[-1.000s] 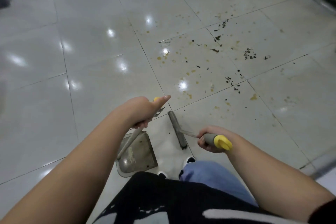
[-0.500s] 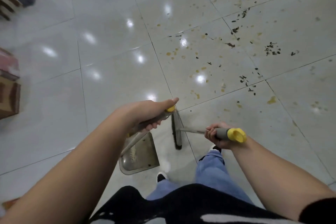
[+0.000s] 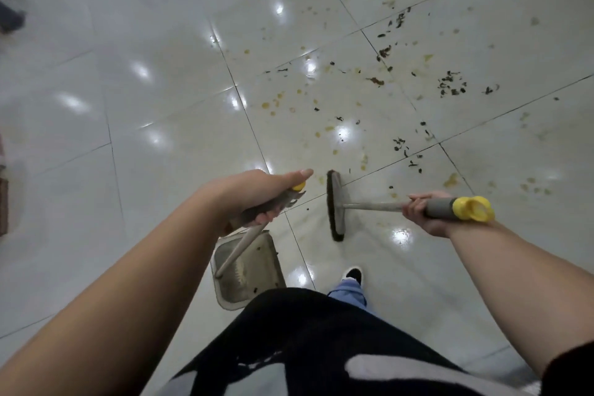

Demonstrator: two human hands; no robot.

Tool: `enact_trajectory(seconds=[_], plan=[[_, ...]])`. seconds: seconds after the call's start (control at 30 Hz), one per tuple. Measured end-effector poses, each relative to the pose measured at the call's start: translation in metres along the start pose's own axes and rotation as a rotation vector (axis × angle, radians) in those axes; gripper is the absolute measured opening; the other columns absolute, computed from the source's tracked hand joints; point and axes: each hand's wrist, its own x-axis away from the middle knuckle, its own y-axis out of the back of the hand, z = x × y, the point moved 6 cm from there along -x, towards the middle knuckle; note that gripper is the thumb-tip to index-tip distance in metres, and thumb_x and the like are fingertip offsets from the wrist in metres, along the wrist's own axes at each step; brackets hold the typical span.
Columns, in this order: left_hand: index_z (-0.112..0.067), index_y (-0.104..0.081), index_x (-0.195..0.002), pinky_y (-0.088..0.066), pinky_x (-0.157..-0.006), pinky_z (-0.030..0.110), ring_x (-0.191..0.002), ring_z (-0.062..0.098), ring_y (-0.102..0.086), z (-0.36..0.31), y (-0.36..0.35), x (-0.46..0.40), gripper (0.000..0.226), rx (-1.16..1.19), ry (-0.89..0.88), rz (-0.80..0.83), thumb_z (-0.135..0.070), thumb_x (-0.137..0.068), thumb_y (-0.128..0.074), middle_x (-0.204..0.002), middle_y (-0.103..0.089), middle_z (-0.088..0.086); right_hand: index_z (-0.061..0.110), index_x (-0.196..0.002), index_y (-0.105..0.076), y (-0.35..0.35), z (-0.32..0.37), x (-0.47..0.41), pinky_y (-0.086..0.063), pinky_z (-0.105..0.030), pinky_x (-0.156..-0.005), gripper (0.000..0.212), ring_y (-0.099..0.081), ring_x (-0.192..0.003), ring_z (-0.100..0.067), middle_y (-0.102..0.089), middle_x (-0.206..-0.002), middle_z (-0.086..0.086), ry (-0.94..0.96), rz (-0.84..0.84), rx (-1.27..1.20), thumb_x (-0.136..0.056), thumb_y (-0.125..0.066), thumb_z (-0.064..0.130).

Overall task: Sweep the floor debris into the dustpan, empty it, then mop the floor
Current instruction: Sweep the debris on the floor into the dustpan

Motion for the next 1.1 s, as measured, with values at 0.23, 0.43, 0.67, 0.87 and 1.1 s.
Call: enact_trajectory(seconds=[0.23,0.43,0.67,0.87,1.1], plan=[[-0.015,-0.054,-0.048,-0.029,-0.034,0.011,-0.029,0.01,-0.036,-0.039,-0.008,-0.011,0.066,-0.113,0.016,-0.004,-0.075,-0.075,-0.047,-0.035,-0.041,-0.004,-0.005,-0.077,-0.049,0.042,0.038,0.034,-0.037,-0.012,-0.029,0.037,-0.045,-0.025,-0.01,-0.044,-0.043,-0.008,0.116,-0.019,-0.046,-0.1,-0.038,0.022],[-0.014,-0.048,-0.058,-0.029,-0.033,0.012,-0.03,0.009,-0.036,-0.077,0.001,-0.011,0.065,-0.104,-0.017,0.039,-0.076,-0.076,-0.041,-0.04,-0.043,-0.005,0.0,-0.081,-0.044,0.051,0.038,0.049,-0.037,-0.011,-0.029,0.028,-0.045,-0.025,-0.007,-0.044,-0.057,-0.006,0.141,-0.046,0.023,-0.1,-0.037,0.019],[-0.013,-0.048,-0.059,-0.029,-0.032,0.014,-0.031,0.008,-0.036,-0.1,-0.004,-0.016,0.068,-0.129,-0.043,0.04,-0.079,-0.074,-0.041,-0.04,-0.043,-0.004,0.001,-0.078,-0.044,0.047,0.031,0.068,-0.037,-0.013,-0.026,0.026,-0.042,-0.023,-0.009,-0.044,-0.042,-0.008,0.14,-0.092,0.2,-0.098,-0.037,0.016],[-0.012,-0.052,-0.062,-0.032,-0.033,0.015,-0.032,0.009,-0.038,-0.113,-0.007,-0.014,0.068,-0.266,-0.043,0.108,-0.079,-0.071,-0.044,-0.042,-0.044,-0.004,0.003,-0.078,-0.042,0.077,0.022,0.092,-0.037,-0.012,-0.027,0.024,-0.042,-0.024,-0.008,-0.042,-0.048,-0.006,0.238,-0.067,0.001,-0.098,-0.036,0.015],[-0.009,-0.055,-0.066,-0.036,-0.039,0.016,-0.036,0.012,-0.041,-0.14,-0.002,-0.005,0.078,-0.398,-0.116,0.149,-0.083,-0.041,-0.053,-0.045,-0.046,0.0,0.006,-0.071,-0.04,0.098,0.0,0.113,-0.034,-0.012,-0.024,0.028,-0.041,-0.021,-0.009,-0.04,-0.036,-0.006,0.291,-0.168,0.029,-0.098,-0.035,0.012]])
